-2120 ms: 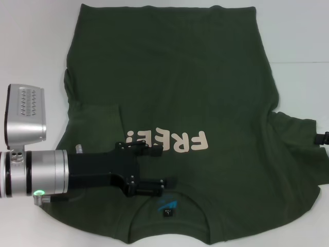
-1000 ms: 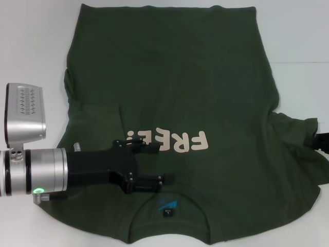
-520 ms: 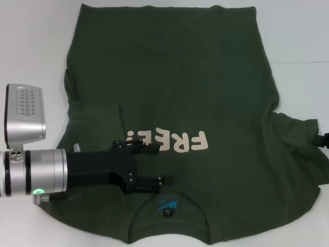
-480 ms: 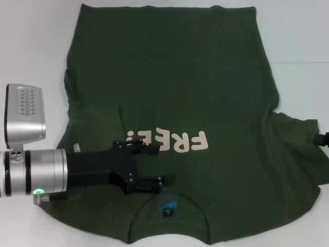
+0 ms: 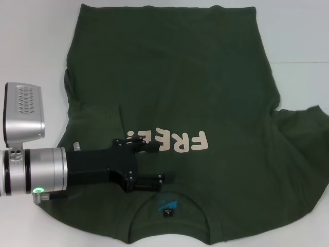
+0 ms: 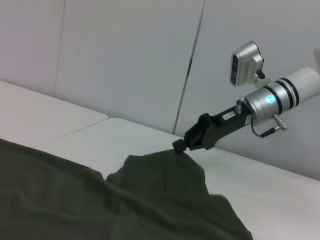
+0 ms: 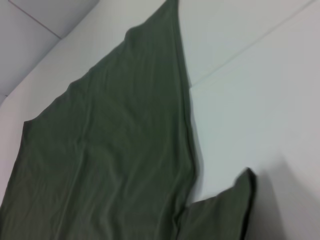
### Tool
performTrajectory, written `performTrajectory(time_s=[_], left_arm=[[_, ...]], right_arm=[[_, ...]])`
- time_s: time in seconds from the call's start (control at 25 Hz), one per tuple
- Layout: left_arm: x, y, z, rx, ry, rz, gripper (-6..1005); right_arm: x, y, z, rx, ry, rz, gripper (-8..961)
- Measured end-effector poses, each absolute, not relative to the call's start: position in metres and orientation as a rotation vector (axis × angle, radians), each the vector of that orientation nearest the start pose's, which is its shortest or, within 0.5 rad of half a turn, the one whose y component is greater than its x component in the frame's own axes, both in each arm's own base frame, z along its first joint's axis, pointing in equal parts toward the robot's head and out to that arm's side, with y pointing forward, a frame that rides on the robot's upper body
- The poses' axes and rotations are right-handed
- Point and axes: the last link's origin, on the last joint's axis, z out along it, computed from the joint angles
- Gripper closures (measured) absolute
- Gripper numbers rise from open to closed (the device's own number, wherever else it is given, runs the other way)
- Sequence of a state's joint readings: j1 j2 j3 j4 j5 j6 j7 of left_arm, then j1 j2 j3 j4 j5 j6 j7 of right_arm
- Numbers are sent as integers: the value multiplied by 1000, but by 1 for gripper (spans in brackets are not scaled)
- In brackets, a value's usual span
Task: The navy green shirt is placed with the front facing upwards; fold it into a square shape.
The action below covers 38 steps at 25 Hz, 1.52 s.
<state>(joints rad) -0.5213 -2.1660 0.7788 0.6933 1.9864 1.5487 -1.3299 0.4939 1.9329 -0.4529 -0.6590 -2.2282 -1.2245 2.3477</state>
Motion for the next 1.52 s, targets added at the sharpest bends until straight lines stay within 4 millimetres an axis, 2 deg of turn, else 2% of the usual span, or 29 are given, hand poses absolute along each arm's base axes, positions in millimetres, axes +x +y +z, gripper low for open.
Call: performTrajectory(time_s=[0.44,0.8,1.0,1.08,1.12,1.36,1.52], left_arm=[[-237,318,-38,-2811,-545,-744,125],[-236,319,-38,-2809,-572,-749,125],[-235,320,-38,-2807,-587,-754,126],[-234,320,-37,-2803,-590,-762,126],[-233,321,-37,-2799,-590,-768,126],[-234,321,-36,-2787,-597,-777,126],[-235,322,-35,-2783,-597,-774,126]], right_arm=[[357,375,115,-1755,1717,602,952],[339,390,117,-1826,1677,574,952],[317,399,104,-1933,1660,556,951],[298,407,94,-2012,1639,547,951],[298,407,94,-2012,1639,547,951],[254,423,57,-2175,1580,513,952],[227,432,40,-2256,1515,535,933]])
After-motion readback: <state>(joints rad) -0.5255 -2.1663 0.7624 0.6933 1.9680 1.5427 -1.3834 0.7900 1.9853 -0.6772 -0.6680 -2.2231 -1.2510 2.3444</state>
